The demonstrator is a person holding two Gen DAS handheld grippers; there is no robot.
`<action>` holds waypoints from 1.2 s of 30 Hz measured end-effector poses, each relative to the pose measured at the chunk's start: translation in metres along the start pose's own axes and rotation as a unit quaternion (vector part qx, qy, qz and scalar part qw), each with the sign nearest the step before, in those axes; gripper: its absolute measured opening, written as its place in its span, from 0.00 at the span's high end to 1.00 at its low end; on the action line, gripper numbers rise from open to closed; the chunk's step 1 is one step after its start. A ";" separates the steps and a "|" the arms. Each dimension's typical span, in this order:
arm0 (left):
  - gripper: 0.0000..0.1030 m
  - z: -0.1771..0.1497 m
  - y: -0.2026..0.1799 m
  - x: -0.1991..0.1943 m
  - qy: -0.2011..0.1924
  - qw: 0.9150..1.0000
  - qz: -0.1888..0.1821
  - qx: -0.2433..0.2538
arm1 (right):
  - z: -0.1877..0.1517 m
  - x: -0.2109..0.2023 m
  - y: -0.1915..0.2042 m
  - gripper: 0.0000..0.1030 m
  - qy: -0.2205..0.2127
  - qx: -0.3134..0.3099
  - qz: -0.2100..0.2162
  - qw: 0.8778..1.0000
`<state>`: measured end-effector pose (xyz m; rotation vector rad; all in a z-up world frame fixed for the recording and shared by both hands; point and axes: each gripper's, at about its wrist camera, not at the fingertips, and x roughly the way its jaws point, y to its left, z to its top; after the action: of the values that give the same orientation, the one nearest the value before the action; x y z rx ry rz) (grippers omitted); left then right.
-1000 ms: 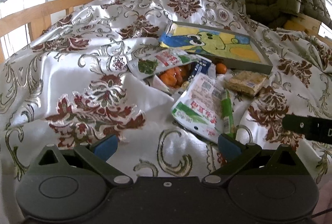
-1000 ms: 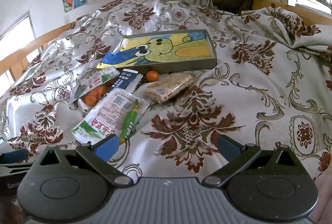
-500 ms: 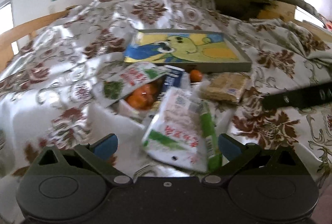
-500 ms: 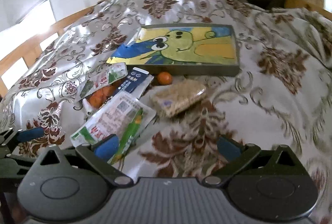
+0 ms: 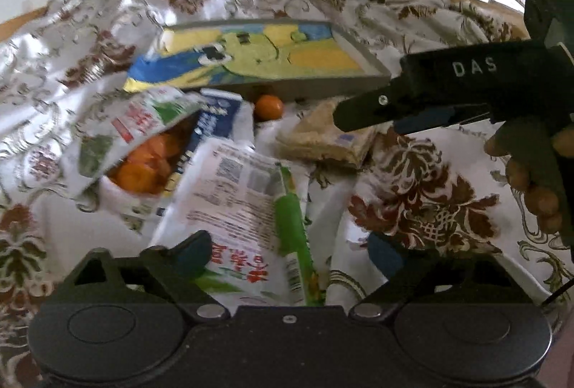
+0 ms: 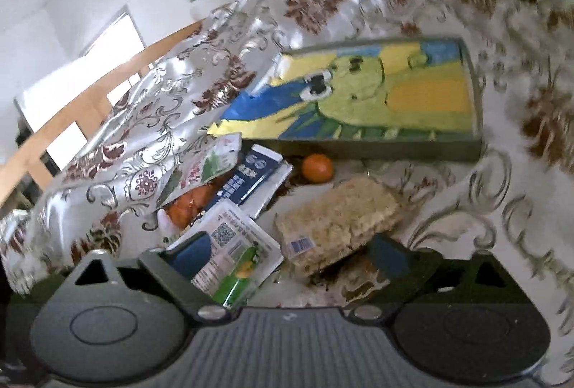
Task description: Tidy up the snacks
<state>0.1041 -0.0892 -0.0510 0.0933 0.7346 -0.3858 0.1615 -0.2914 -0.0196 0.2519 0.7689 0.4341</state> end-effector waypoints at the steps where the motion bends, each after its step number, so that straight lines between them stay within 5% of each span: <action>1: 0.14 0.001 0.000 0.003 0.001 1.000 0.003 0.003 | 0.000 0.003 -0.005 0.10 0.003 0.008 0.000 1.000; 6: 0.31 0.006 -0.004 0.012 0.002 1.000 -0.003 0.014 | 0.000 0.014 -0.017 0.18 0.004 0.032 -0.010 0.999; 8: 0.50 0.008 -0.007 0.016 0.009 1.000 -0.006 0.020 | 0.000 0.019 -0.020 0.21 0.004 0.036 -0.019 0.999; 10: 0.56 0.010 -0.008 0.020 0.019 1.000 -0.005 0.019 | 0.001 0.025 -0.024 0.25 0.005 0.043 -0.024 0.999; 18: 0.61 0.018 -0.007 0.032 0.036 0.999 0.004 -0.015 | 0.004 0.029 -0.033 0.31 -0.017 0.068 -0.024 0.997; 22: 0.81 0.022 0.000 0.036 0.046 0.997 0.012 -0.053 | 0.006 0.025 -0.034 0.49 -0.031 0.075 -0.028 0.996; 29: 0.81 0.025 0.006 0.038 0.054 0.995 0.004 -0.080 | 0.011 0.024 -0.038 0.56 -0.051 0.103 0.021 0.993; 36: 0.81 0.028 0.015 0.042 0.064 0.993 -0.007 -0.097 | 0.018 0.038 -0.038 0.45 -0.058 0.118 0.055 0.990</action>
<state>0.1563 -0.0949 -0.0591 -0.0699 0.8958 -0.3217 0.2094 -0.3086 -0.0441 0.5390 0.6939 0.4280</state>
